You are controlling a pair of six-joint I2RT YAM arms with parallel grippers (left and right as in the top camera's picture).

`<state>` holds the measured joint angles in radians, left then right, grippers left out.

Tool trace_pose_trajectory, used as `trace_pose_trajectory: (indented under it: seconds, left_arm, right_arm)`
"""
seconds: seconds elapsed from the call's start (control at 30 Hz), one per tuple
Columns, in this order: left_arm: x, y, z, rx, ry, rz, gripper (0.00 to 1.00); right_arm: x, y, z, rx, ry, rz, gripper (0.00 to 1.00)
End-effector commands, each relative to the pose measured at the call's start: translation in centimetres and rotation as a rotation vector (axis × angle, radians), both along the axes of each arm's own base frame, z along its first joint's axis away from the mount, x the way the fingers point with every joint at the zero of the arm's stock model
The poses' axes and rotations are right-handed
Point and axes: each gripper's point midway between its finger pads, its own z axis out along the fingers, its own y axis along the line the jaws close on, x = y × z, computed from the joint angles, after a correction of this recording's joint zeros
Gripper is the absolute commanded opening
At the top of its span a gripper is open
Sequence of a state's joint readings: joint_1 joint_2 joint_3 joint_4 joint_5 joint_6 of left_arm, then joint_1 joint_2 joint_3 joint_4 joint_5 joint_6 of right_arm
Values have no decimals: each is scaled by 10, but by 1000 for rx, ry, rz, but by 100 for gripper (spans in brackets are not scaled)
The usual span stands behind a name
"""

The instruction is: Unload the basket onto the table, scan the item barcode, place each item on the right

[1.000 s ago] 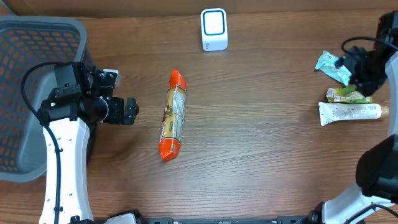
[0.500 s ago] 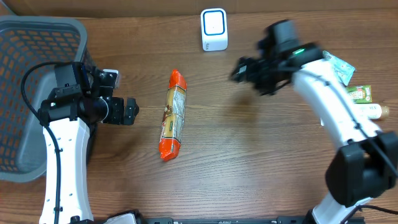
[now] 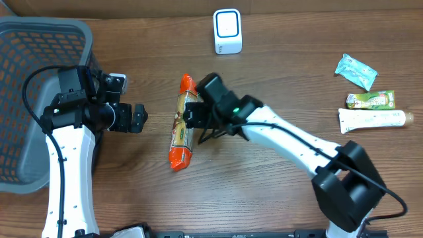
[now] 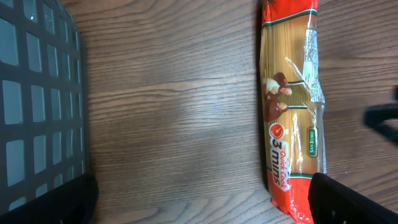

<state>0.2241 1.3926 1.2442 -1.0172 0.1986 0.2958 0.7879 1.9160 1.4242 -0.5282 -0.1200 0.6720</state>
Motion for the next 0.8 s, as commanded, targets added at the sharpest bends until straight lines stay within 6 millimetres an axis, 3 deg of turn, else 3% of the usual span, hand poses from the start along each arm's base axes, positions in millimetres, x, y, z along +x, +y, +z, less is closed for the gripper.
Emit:
trace_pose_trajectory:
  seconds: [0.0, 0.2, 0.37, 0.6, 0.77]
  left_arm:
    - [4, -1, 5, 4, -16, -22, 100]
    - [4, -1, 5, 4, -16, -22, 99]
    - [4, -1, 5, 4, -16, -22, 100]
    - [4, -1, 5, 4, -16, -22, 99]
    - [4, -1, 5, 4, -16, -22, 100]
  right_arm:
    - [2, 3, -31, -66, -5, -27, 79]
    - [-8, 16, -54, -79, 14, 8, 74]
    - [-14, 11, -60, -110, 38, 10, 65]
    - [-17, -53, -80, -248, 208, -78, 64]
    - [-9, -50, -68, -154, 247, -11, 61]
